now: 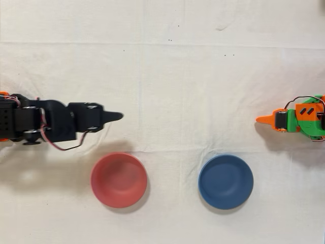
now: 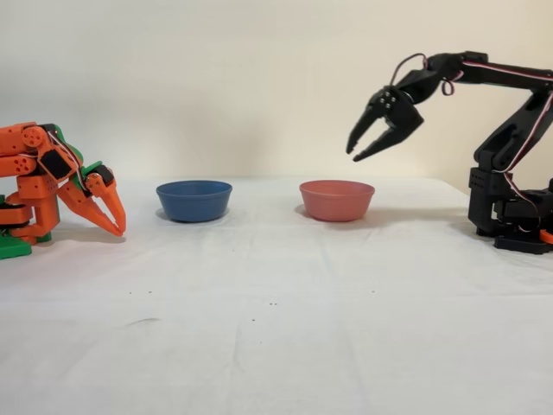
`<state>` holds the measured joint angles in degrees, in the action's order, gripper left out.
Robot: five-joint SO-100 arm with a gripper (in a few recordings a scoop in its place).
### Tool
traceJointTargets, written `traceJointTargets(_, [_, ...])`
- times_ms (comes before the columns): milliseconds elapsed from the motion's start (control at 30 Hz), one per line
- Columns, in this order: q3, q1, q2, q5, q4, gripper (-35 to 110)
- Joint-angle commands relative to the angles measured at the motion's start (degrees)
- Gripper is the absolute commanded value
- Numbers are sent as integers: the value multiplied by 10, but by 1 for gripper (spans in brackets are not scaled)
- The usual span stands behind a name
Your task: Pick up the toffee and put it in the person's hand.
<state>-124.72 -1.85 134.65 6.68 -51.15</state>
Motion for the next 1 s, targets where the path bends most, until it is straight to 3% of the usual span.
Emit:
traceJointTargets(0, [-67, 2, 109, 17, -3, 3])
traceJointTargets(367, [-258, 21, 331, -5, -26, 0])
traceJointTargets(967, [-360, 49, 499, -33, -137, 0])
